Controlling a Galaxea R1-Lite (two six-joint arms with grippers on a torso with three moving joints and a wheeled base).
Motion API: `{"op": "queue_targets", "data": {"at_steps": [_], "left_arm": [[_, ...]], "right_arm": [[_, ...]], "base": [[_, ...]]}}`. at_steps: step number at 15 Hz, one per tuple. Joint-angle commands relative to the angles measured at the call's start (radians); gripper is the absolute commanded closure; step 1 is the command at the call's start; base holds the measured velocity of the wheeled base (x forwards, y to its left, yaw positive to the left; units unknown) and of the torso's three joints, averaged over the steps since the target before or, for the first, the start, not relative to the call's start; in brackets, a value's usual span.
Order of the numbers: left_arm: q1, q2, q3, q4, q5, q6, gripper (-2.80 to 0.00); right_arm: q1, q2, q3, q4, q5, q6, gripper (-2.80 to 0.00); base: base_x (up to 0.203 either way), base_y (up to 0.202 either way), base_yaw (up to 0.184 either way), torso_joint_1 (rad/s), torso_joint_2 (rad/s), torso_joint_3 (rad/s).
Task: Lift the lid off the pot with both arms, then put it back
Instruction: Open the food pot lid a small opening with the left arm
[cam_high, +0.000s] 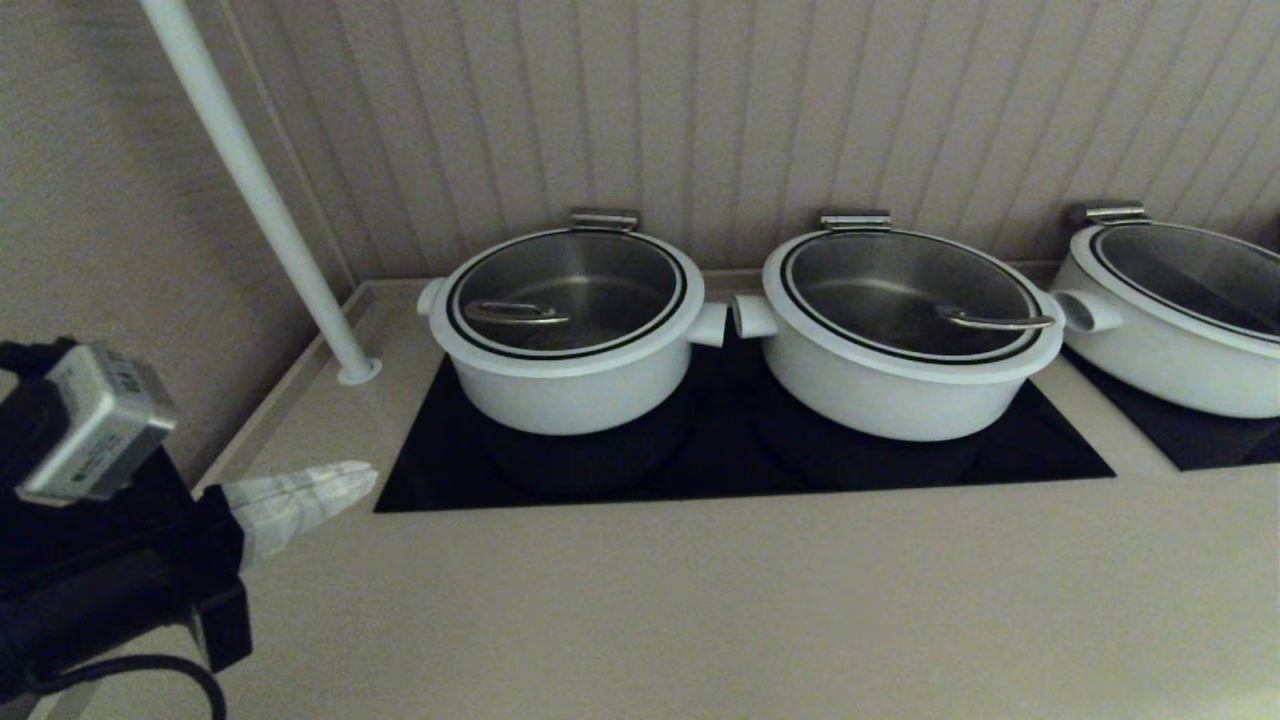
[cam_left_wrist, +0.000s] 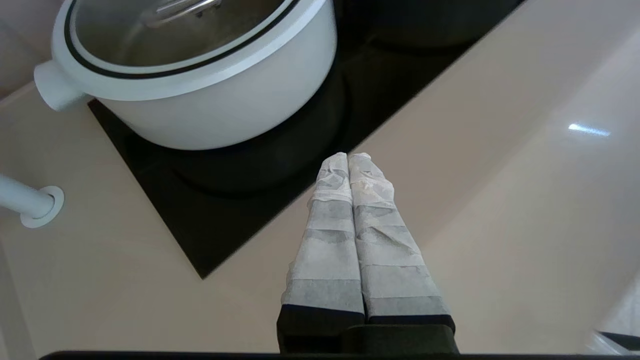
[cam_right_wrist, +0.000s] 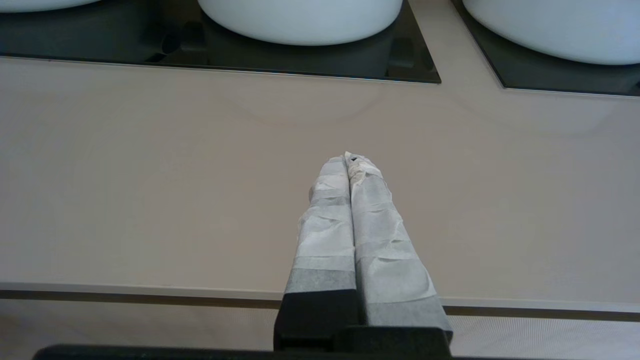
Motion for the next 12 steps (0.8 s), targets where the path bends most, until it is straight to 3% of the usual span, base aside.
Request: {"op": "queue_targets", "data": {"at_steps": [1, 6, 12], "left_arm": [[-0.001, 0.114, -0.005, -0.057, 0.002, 0.004, 0.00], [-0.001, 0.290, -0.053, -0.225, 0.040, -0.003, 0.00], [-0.002, 0.428, -0.114, -0.304, 0.051, -0.007, 0.00]], "right_arm": [[0.000, 0.000, 0.000, -0.001, 0.000, -0.002, 0.00], [0.000, 0.000, 0.000, 0.000, 0.001, -0.002, 0.00], [0.000, 0.000, 0.000, 0.000, 0.001, -0.002, 0.00]], "base": [[0.000, 0.000, 0.000, 0.000, 0.00, 0.000], [0.000, 0.000, 0.000, 0.000, 0.00, 0.000], [0.000, 0.000, 0.000, 0.000, 0.00, 0.000]]}}
